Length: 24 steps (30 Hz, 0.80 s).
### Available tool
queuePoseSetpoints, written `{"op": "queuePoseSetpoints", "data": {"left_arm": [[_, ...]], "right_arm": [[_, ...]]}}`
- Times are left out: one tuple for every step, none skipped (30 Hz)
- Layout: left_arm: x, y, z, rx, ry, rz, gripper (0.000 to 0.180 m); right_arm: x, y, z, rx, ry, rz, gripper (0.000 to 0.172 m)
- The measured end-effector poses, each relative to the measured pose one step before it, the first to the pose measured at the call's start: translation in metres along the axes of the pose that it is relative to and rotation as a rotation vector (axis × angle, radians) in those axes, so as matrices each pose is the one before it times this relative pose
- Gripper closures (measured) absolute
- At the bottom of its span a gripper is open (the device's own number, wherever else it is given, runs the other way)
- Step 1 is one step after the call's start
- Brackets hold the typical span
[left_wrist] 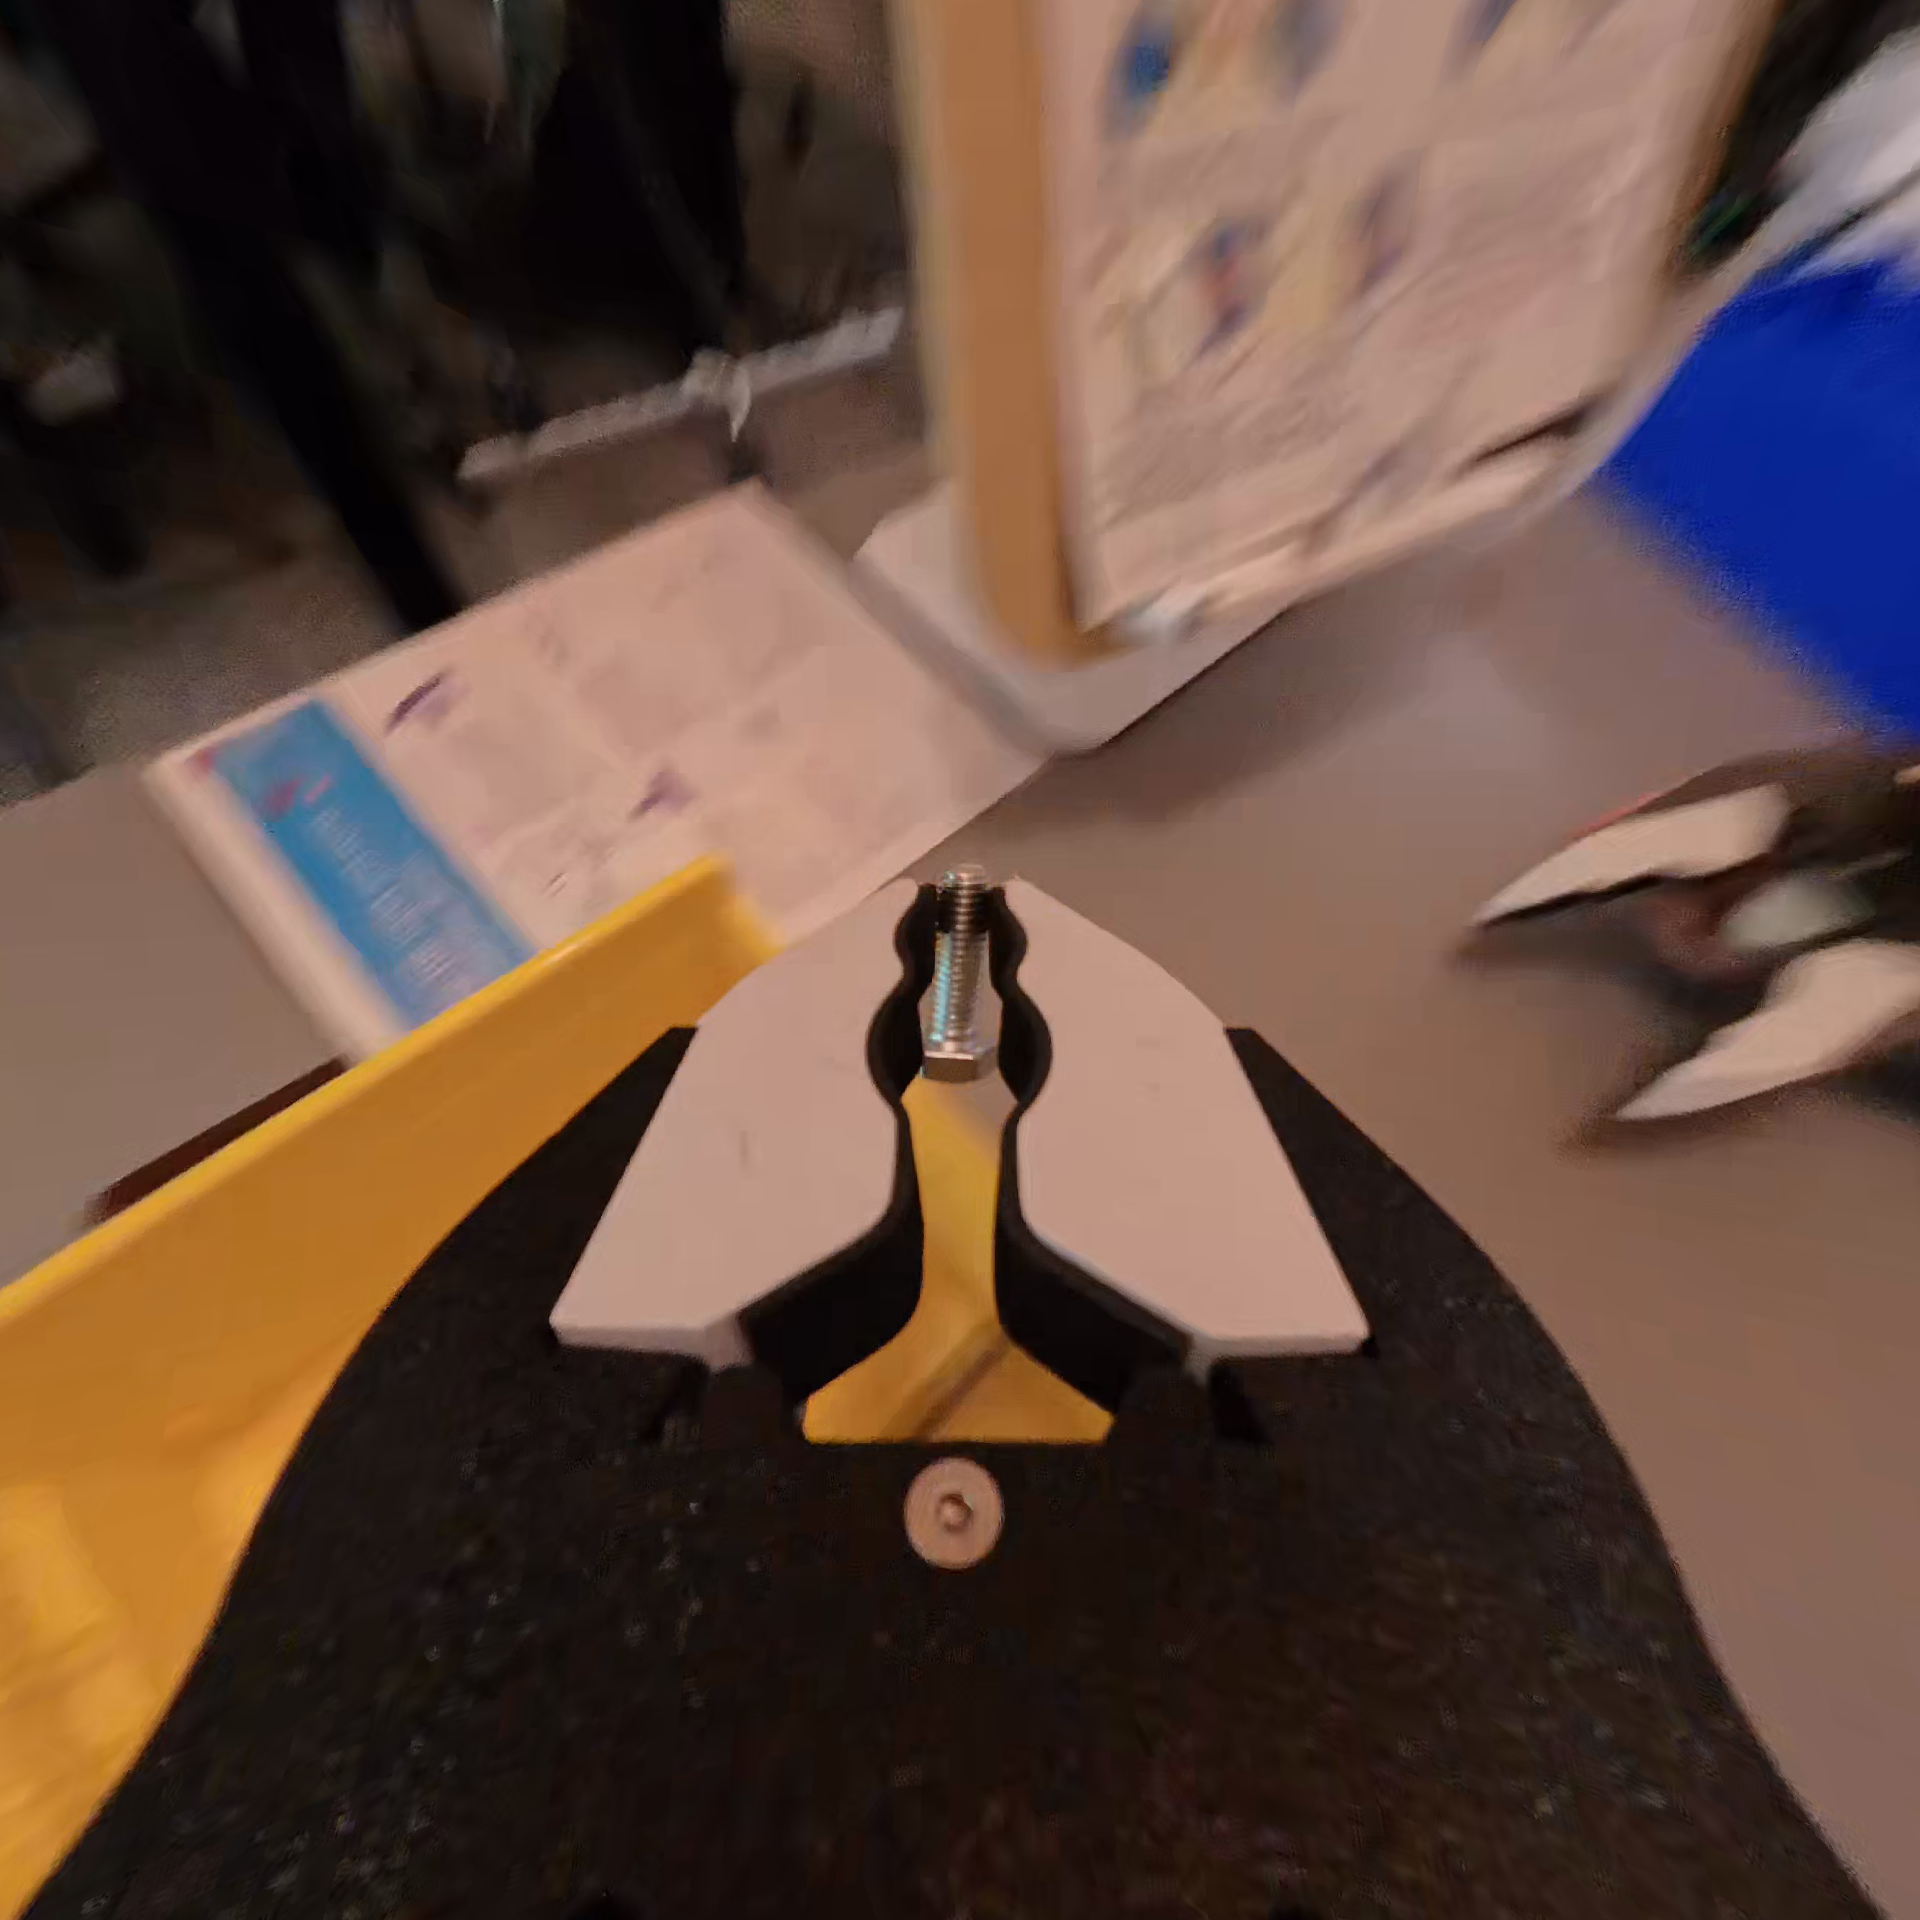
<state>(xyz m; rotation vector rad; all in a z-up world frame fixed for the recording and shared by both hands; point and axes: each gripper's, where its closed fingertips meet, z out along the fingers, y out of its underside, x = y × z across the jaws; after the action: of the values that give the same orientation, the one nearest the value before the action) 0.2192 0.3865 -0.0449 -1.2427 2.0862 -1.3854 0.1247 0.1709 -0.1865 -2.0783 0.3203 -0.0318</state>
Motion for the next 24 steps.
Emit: {"op": "queuePoseSetpoints", "data": {"left_arm": [[0.03086, -0.01459, -0.00830, 0.1110, 0.0840, -0.0207, 0.172], [0.03239, -0.00957, -0.00337, 0.0942, 0.0823, -0.0119, 0.172], [0.03202, -0.00380, 0.00067, 0.0723, 0.0752, -0.0009, 0.172], [0.03089, 0.00121, 0.00330, 0.0537, 0.0659, 0.0113, 0.172], [0.02823, 0.00452, 0.00463, 0.0431, 0.0479, 0.0220, 0.171], [0.02433, 0.00649, 0.00551, 0.0366, 0.0296, 0.0295, 0.172], [0.02087, 0.00709, 0.00542, 0.0313, 0.0222, 0.0274, 0.171], [0.01784, 0.00659, 0.00498, 0.0281, 0.0227, 0.0139, 0.172], [0.01528, 0.00520, 0.00454, 0.0265, 0.0251, 0.0023, 0.172], [0.01276, 0.00441, 0.00400, 0.0216, 0.0267, 0.0001, 0.172], [0.00912, 0.00452, 0.00371, 0.0101, 0.0183, -0.0021, 0.172], [0.00569, 0.00501, 0.00306, -0.0055, 0.0082, -0.0038, 0.172], [0.00477, 0.00492, 0.00236, -0.0150, 0.0112, -0.0007, 0.172], [0.00451, 0.00348, 0.00160, -0.0132, 0.0135, -0.0003, 0.172], [0.00291, 0.00135, 0.00074, -0.0080, 0.0013, -0.0028, 0.172], [0.00149, 0.00024, -0.00024, -0.0053, -0.0071, 0.0010, 0.172], [0.00154, 0.00033, -0.00073, -0.0078, -0.0034, 0.0071, 0.172], [0.00110, 0.00051, -0.00101, -0.0074, -0.0020, 0.0066, 0.172], [0.00020, 0.00024, -0.00131, -0.0028, -0.0061, 0.0021, 0.172], [-0.00043, 0.00058, -0.00125, -0.0027, -0.0086, -0.0002, 0.172], [-0.00050, 0.00097, -0.00129, -0.0027, -0.0084, 0.0000, 0.172], [-0.00070, 0.00114, -0.00106, -0.0015, -0.0099, 0.0006, 0.172], [-0.00041, 0.00160, -0.00084, -0.0031, -0.0082, 0.0017, 0.172], [0.00040, 0.00189, -0.00039, -0.0050, -0.0014, 0.0023, 0.172]], "right_arm": [[-0.00480, -0.00941, -0.00282, 0.0587, -0.0136, -0.0018, 0.090], [-0.00709, -0.01481, -0.00399, 0.0810, -0.0256, 0.0136, 0.093], [-0.00888, -0.01829, -0.00432, 0.0891, -0.0332, 0.0187, 0.097], [-0.01166, -0.01895, -0.00383, 0.0843, -0.0469, 0.0068, 0.106], [-0.01194, -0.01777, -0.00270, 0.0736, -0.0421, -0.0063, 0.115], [-0.01043, -0.01610, -0.00135, 0.0657, -0.0254, -0.0120, 0.116], [-0.01067, -0.01388, -0.00067, 0.0586, -0.0251, -0.0178, 0.117], [-0.00994, -0.01148, -0.00029, 0.0506, -0.0250, -0.0197, 0.120], [-0.00864, -0.00849, 0.00031, 0.0388, -0.0219, -0.0187, 0.124], [-0.00741, -0.00584, 0.00102, 0.0259, -0.0220, -0.0127, 0.128], [-0.00745, -0.00366, 0.00146, 0.0141, -0.0281, -0.0060, 0.132], [-0.00720, -0.00132, 0.00195, 0.0008, -0.0322, -0.0050, 0.134], [-0.00522, -0.00054, 0.00203, -0.0036, -0.0196, -0.0055, 0.134], [-0.00323, -0.00038, 0.00178, -0.0032, -0.0072, -0.0073, 0.135], [-0.00259, 0.00096, 0.00150, -0.0099, -0.0060, -0.0074, 0.139], [-0.00309, 0.00159, 0.00136, -0.0127, -0.0123, -0.0113, 0.143], [-0.00347, 0.00043, 0.00099, -0.0028, -0.0159, -0.0150, 0.146], [-0.00183, -0.00071, 0.00050, 0.0045, -0.0045, -0.0107, 0.148], [0.00023, 0.00019, 0.00032, -0.0031, 0.0057, -0.0047, 0.150], [0.00029, -0.00026, 0.00021, -0.0002, 0.0028, 0.0027, 0.151], [-0.00024, -0.00127, 0.00000, 0.0091, -0.0011, 0.0060, 0.151], [0.00011, -0.00132, -0.00011, 0.0101, 0.0019, 0.0034, 0.152], [0.00036, -0.00080, -0.00004, 0.0057, 0.0050, -0.0023, 0.154], [-0.00110, 0.00015, 0.00040, -0.0004, -0.0036, -0.0074, 0.158]]}}
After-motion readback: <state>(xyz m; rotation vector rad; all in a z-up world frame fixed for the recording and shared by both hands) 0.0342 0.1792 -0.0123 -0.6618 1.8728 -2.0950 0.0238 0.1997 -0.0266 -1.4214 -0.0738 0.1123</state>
